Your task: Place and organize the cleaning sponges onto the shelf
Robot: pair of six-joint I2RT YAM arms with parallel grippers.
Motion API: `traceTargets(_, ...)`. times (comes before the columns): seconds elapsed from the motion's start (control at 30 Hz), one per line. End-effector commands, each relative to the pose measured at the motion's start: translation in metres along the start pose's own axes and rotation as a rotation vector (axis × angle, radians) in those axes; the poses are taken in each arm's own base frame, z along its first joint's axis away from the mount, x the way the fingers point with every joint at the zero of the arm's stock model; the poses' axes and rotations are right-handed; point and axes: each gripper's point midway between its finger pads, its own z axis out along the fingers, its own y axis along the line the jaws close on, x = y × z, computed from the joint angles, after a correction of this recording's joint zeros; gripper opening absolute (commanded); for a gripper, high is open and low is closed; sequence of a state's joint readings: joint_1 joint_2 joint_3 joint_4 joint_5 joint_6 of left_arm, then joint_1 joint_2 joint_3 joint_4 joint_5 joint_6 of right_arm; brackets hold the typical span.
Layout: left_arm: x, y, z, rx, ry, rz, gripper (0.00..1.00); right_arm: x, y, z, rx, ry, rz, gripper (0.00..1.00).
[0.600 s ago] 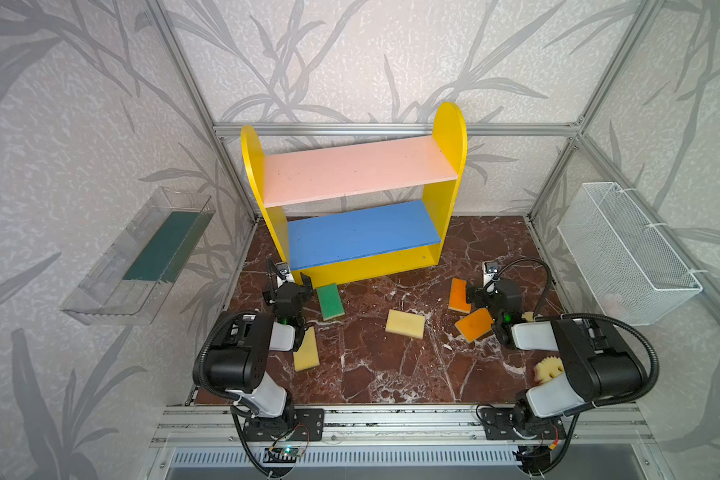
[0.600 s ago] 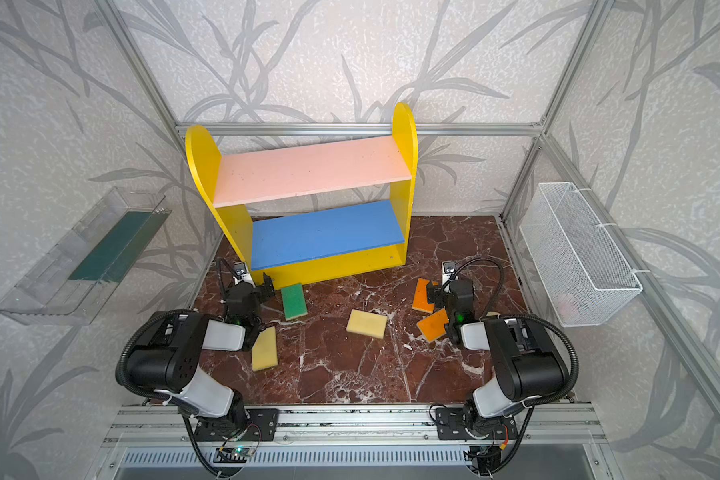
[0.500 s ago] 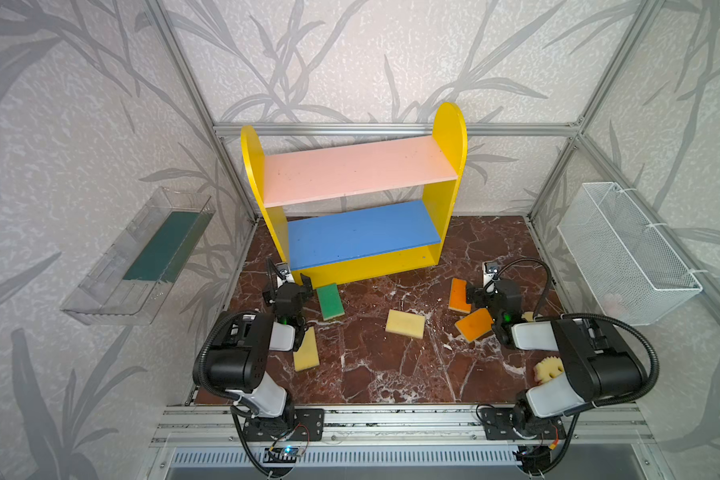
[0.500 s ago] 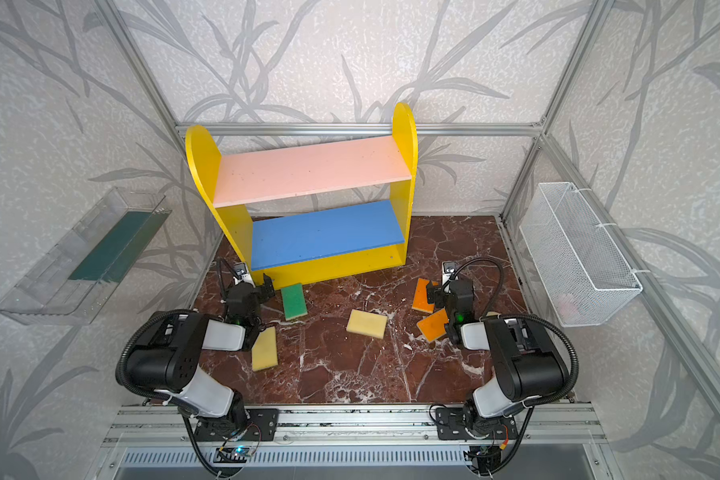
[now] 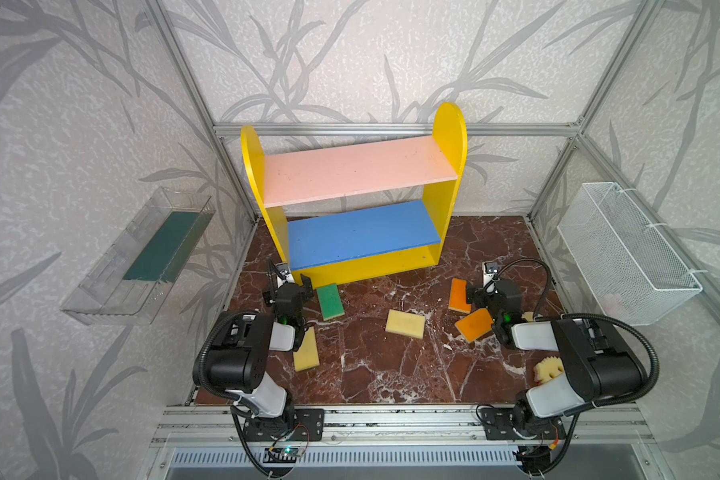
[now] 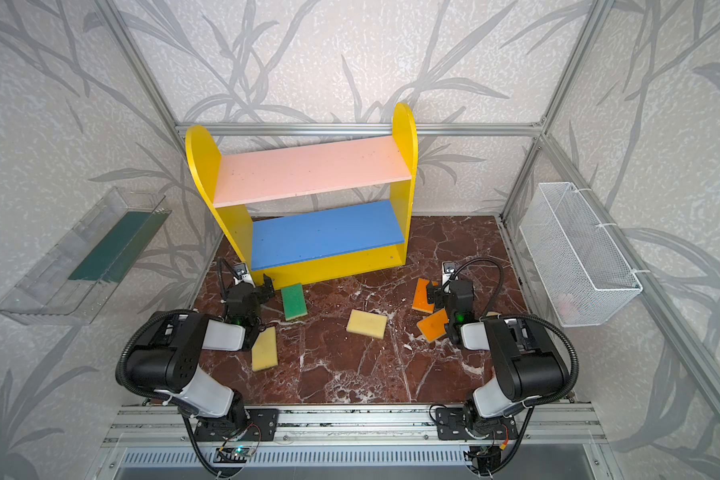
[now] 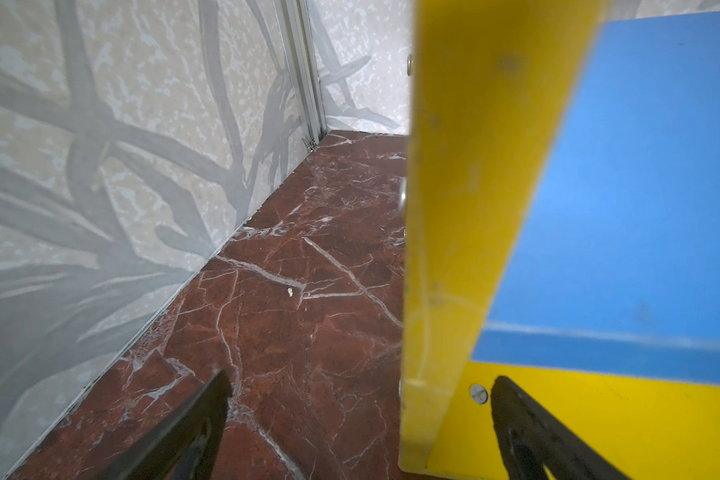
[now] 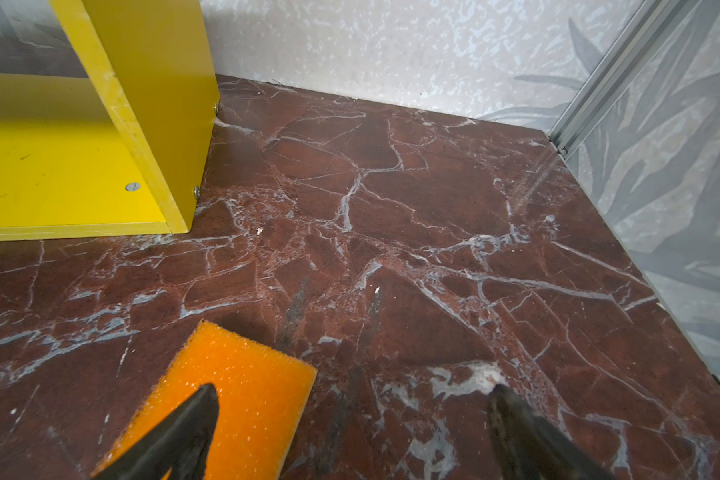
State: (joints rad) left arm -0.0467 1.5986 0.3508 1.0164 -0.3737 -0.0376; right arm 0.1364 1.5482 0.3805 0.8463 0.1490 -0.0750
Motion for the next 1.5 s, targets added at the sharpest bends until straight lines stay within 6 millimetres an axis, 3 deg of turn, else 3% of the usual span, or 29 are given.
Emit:
traceTargets(0.0,-0.009,0.002,-0.001,-0.014,-0.022,-0.011,0.99,-0.014,-0.003,0.002,0.016,-0.034,0.014,0.99)
traceTargets(0.57,-0.007,0.004,0.002,0.013,0.003,-0.029,0.99,-0.013,-0.004,0.002,0.014,-0.029,0.015,0.99)
traceTargets(0.7,-0.016,-0.001,-0.003,0.033,-0.016,-0.009,0.99,-0.014,-0.004,-0.001,0.013,-0.044,0.009,0.99)
traceTargets(0.77,-0.025,-0.002,-0.011,0.043,-0.029,0.006,0.99,-0.026,-0.007,-0.012,0.054,-0.117,0.009,0.99)
traceTargets(0.8,-0.028,-0.003,-0.016,0.048,-0.023,0.017,0.99,-0.034,-0.01,-0.021,0.084,-0.151,0.002,0.99)
traceTargets(0.9,-0.041,0.001,-0.036,0.038,-0.005,0.04,0.99,-0.034,-0.021,-0.037,0.123,-0.021,0.041,0.99)
traceTargets(0.97,-0.05,0.001,-0.052,0.061,-0.002,0.041,0.99,-0.045,-0.03,-0.05,0.16,0.014,0.101,0.99)
traceTargets(1.13,-0.08,0.001,-0.101,0.149,0.0,-0.03,0.99,-0.06,-0.031,-0.086,0.12,0.013,0.246,0.99)
traceTargets(1.33,-0.099,0.002,-0.158,0.207,0.063,-0.046,0.99,-0.062,0.0,-0.128,-0.097,0.085,0.353,0.97)
traceTargets(1.47,-0.101,-0.007,-0.191,0.289,0.094,-0.09,0.97,-0.062,0.021,-0.151,-0.219,0.131,0.377,0.94)
